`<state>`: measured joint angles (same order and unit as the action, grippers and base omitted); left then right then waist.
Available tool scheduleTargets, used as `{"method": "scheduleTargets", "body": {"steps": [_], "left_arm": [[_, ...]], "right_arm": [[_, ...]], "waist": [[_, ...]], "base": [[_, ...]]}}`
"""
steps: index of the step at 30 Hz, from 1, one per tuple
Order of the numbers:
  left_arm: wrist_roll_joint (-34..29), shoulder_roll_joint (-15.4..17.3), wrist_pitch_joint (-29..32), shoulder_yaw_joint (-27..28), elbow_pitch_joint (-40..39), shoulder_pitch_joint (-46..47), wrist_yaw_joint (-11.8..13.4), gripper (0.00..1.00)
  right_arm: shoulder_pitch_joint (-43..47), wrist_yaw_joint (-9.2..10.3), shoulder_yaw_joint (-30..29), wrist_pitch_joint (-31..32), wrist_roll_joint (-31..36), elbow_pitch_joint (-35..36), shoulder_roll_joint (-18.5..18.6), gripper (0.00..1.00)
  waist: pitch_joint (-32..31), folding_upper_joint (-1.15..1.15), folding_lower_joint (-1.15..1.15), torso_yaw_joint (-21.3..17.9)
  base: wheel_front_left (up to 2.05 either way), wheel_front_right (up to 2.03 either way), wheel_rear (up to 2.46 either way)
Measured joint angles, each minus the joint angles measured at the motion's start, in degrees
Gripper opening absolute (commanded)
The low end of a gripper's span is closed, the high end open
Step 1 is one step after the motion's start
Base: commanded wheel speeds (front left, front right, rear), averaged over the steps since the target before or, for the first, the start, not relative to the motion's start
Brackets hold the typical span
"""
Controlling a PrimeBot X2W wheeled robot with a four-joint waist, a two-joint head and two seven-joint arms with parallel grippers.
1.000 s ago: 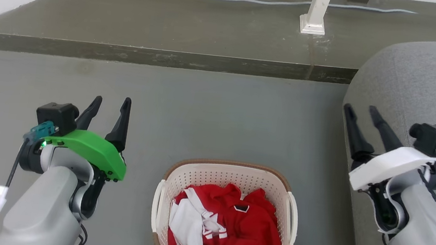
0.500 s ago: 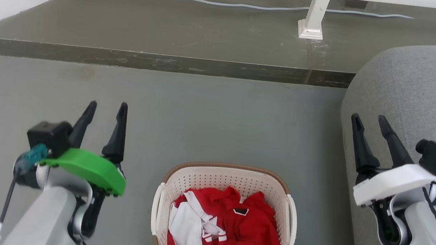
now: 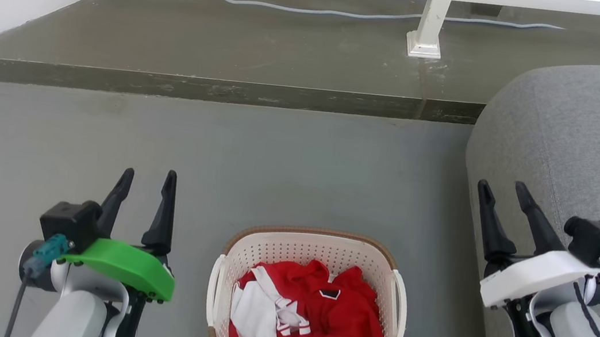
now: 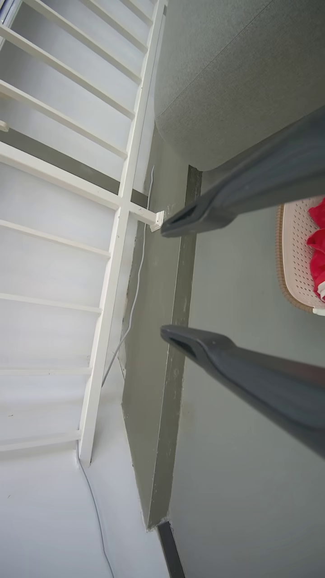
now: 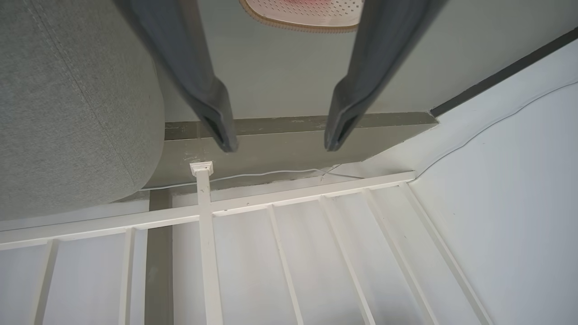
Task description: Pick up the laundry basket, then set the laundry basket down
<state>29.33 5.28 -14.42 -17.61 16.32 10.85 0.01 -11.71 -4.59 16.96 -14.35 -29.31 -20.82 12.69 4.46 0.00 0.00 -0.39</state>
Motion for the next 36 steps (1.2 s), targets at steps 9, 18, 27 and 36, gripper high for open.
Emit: {"method": "scheduleTargets", "body": {"steps": [9,18,27,36], "left_arm": [[-2.47,-0.64,0.00,0.89,-1.49,-1.96,-0.53,1.00],[-3.30,-1.12,0.00,1.68,-2.21,-3.25,-1.09,1.00],[-4.64,-1.56,0.00,2.44,-2.49,-3.86,-1.59,1.00],[-4.75,-2.45,0.27,2.10,0.24,-5.47,-2.02,0.00]], "right_arm": [[1.81,-0.45,-1.04,0.00,1.65,0.49,-0.69,1.00],[2.54,-0.94,-1.86,-0.01,2.77,1.02,-1.23,1.00],[2.86,-1.41,-2.61,-0.01,4.23,1.29,-1.77,1.00],[5.28,-1.40,-2.42,0.12,4.35,-1.22,-3.39,0.00]], "waist": [[-0.19,0.00,0.00,-0.13],[-0.02,0.00,0.00,-0.14],[0.30,0.00,0.00,-0.17],[0.44,0.00,0.00,-0.21]], "base": [[0.00,0.00,0.00],[0.00,0.00,0.00],[0.00,0.00,0.00],[0.00,0.00,0.00]]}}
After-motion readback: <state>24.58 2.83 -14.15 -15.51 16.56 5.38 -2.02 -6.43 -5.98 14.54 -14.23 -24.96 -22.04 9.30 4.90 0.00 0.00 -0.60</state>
